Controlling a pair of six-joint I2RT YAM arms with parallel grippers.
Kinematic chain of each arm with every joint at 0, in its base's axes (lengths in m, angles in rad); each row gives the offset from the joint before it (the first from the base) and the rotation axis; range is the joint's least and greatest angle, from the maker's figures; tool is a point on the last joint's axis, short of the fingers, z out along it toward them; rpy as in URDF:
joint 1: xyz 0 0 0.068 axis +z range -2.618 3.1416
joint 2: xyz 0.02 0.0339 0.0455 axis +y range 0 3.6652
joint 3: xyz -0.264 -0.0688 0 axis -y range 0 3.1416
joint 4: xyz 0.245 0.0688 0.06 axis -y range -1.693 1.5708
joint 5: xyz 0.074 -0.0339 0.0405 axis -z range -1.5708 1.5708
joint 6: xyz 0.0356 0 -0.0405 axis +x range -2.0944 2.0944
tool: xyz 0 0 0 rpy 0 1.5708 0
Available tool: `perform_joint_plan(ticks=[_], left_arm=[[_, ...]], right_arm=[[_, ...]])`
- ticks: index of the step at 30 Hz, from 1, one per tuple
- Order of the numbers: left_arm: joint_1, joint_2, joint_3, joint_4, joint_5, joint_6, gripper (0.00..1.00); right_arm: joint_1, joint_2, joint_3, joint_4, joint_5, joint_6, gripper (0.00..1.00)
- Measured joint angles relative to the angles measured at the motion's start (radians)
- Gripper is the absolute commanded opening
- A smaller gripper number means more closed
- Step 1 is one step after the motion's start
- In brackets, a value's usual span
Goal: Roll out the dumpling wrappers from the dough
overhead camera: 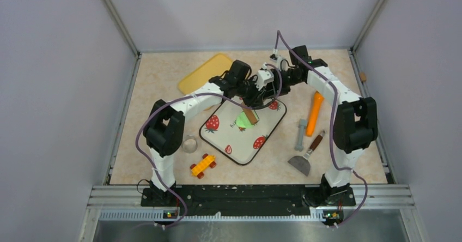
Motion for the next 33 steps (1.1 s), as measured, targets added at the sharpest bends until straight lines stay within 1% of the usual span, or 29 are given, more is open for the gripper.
perform_joint_plan(ticks=[3,10,21,25,30,31,32,33], left_arm=[[-0.002,0.019,0.0,0.014,-0.001,0.003,0.0],[0.0,0.104,-0.002,0.064,0.013,-0.01,0.0],[-0.007,0.2,0.069,0.172,0.072,-0.083,0.0],[-0.017,0.224,0.098,0.191,0.07,-0.093,0.0],[-0.027,0.216,0.101,0.192,0.05,-0.106,0.01],[-0.029,0.211,0.1,0.189,0.047,-0.106,0.04],[-0.033,0.203,0.099,0.185,0.043,-0.106,0.21],[-0.036,0.193,0.096,0.183,0.037,-0.107,0.44]], right_arm=[[0.0,0.01,-0.003,0.0,0.016,-0.01,0.0],[-0.009,0.087,-0.007,0.007,0.059,-0.021,0.0],[-0.069,0.088,-0.01,0.019,0.097,-0.014,0.0],[-0.095,0.088,-0.01,0.016,0.09,-0.014,0.0],[-0.104,0.079,-0.006,0.001,0.064,-0.024,0.0],[-0.103,0.073,-0.003,-0.007,0.063,-0.029,0.0],[-0.102,0.066,0.0,-0.011,0.059,-0.031,0.0],[-0.099,0.056,0.002,-0.016,0.056,-0.033,0.0]])
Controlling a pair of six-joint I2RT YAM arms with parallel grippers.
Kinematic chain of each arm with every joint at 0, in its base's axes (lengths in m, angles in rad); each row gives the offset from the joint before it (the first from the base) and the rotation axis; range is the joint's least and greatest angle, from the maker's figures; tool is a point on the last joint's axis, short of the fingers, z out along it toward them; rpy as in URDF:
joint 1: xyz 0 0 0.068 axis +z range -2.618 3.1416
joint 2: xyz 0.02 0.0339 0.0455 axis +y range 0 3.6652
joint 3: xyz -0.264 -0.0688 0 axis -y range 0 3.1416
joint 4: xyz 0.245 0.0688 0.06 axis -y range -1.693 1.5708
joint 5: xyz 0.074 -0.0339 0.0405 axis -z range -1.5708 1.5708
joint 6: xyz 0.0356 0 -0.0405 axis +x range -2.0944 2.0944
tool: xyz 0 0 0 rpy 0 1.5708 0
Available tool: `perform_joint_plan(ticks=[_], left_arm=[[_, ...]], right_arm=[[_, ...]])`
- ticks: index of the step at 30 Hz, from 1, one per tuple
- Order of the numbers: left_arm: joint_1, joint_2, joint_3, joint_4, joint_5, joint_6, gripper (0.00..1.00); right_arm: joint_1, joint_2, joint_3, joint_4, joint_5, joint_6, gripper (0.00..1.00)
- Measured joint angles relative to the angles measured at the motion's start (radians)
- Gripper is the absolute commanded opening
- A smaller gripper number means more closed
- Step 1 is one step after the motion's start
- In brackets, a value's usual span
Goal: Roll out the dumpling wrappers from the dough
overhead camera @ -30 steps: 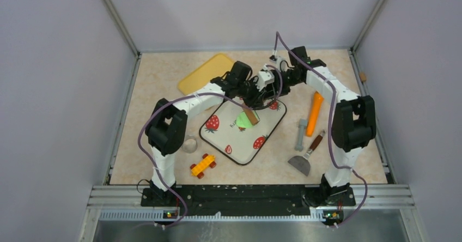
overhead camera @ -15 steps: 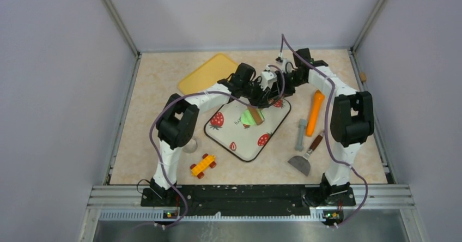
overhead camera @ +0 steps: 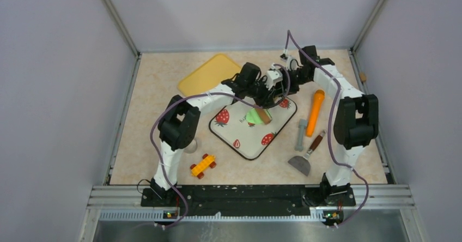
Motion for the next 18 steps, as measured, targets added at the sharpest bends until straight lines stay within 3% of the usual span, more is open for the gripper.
perform_joint_plan(ticks=[2,3,4,12,16,18], left_arm=[[-0.009,-0.037,-0.013,-0.013,-0.017,-0.002,0.73],[-0.013,-0.058,-0.02,-0.019,-0.022,0.006,0.82],[-0.015,-0.091,-0.032,-0.026,-0.036,0.004,0.86],[0.044,-0.474,-0.296,-0.097,-0.155,0.058,0.86],[0.18,-0.655,-0.479,-0.13,-0.191,0.0,0.81],[0.245,-0.667,-0.507,-0.171,-0.214,-0.036,0.78]], right_arm=[[0.006,-0.024,0.004,-0.015,-0.019,0.001,0.0],[0.01,-0.047,0.004,-0.03,-0.028,0.0,0.0],[0.013,-0.063,0.004,-0.038,-0.033,0.0,0.0],[0.023,-0.157,0.005,-0.069,-0.044,-0.045,0.0],[0.026,-0.157,0.041,-0.124,-0.04,-0.166,0.0],[0.037,-0.157,0.098,-0.169,-0.045,-0.279,0.0]])
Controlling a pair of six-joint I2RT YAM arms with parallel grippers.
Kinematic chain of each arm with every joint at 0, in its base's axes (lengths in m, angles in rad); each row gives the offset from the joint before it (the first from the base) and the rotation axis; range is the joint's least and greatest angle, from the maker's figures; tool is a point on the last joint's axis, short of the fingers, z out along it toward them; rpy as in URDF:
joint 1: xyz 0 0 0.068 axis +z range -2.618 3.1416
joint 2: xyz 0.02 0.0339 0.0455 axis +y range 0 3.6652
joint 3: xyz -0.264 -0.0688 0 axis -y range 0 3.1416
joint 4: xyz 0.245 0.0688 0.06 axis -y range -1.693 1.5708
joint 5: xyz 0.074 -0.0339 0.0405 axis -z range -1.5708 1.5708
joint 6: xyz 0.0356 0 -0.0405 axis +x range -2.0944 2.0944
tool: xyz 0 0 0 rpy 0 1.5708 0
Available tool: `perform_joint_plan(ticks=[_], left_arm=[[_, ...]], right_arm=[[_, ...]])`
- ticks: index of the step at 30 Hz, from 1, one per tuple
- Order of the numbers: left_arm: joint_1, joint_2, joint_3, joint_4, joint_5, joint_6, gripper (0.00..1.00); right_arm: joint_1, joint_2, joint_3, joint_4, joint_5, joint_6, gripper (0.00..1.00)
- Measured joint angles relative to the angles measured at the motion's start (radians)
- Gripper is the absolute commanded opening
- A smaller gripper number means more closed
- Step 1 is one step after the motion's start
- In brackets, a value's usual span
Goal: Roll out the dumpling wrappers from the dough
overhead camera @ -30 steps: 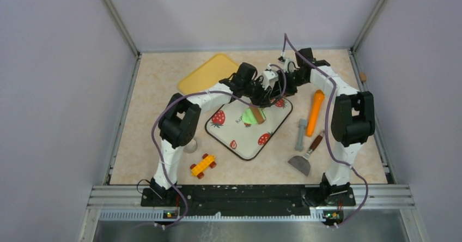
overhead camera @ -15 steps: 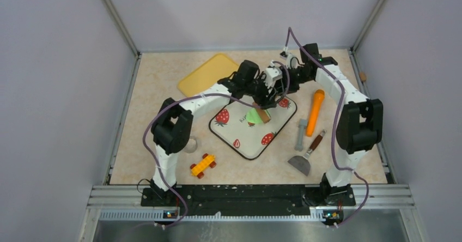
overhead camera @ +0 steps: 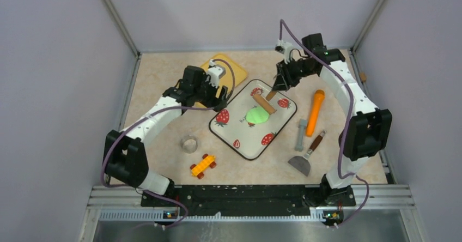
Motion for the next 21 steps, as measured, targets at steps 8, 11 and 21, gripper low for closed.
perform_joint_plan(ticks=[8,11,21], left_arm=[[0.039,0.204,0.034,-0.142,-0.093,-0.12,0.63],[0.039,0.297,0.083,-0.169,-0.112,-0.15,0.6],[0.042,0.464,0.233,-0.164,-0.116,-0.198,0.45]], right_arm=[[0.221,-0.038,0.113,-0.122,0.066,-0.525,0.0],[0.319,-0.058,0.066,-0.131,0.138,-0.671,0.0],[0.442,-0.074,-0.092,-0.082,0.374,-0.945,0.0]])
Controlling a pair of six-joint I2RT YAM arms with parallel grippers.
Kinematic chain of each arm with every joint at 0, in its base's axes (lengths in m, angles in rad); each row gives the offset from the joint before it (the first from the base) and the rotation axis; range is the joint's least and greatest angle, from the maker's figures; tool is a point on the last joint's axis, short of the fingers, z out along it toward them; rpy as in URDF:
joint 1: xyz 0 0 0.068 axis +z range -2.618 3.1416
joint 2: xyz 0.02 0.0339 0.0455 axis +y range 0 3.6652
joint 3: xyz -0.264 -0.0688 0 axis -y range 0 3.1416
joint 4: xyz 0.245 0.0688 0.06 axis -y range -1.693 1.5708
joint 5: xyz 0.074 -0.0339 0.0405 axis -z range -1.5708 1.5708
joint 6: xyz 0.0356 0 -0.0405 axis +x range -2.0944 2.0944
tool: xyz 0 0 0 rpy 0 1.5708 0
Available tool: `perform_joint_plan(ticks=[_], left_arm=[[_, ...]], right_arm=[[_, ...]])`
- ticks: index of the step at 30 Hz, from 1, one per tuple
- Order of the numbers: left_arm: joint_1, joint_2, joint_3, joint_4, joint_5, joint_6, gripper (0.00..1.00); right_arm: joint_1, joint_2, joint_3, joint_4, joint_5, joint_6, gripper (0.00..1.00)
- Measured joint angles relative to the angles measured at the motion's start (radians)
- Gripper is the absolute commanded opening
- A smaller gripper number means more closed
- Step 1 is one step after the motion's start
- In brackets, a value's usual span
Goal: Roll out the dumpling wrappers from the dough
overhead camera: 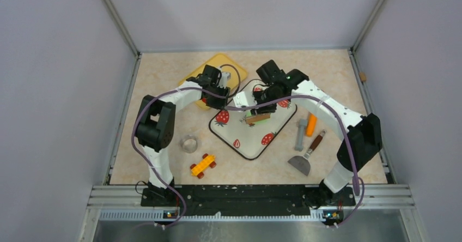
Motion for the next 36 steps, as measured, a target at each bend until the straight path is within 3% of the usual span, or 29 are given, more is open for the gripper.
perform_joint_plan(ticks=[5,13,25,36], left_arm=[[0.005,0.039,0.0,-0.008,0.039,-0.001,0.35],[0.019,0.064,0.003,-0.008,0.105,0.005,0.0],[0.031,0.08,0.019,-0.035,0.161,0.001,0.0],[0.039,0.088,0.025,-0.043,0.192,0.019,0.0]], right_arm=[[0.003,-0.002,-0.046,0.056,0.047,-0.049,0.0],[0.003,0.023,-0.077,0.068,0.073,-0.094,0.0],[0.008,0.025,-0.124,0.097,0.077,-0.128,0.0],[0.006,0.091,-0.047,0.126,0.075,-0.099,0.0]])
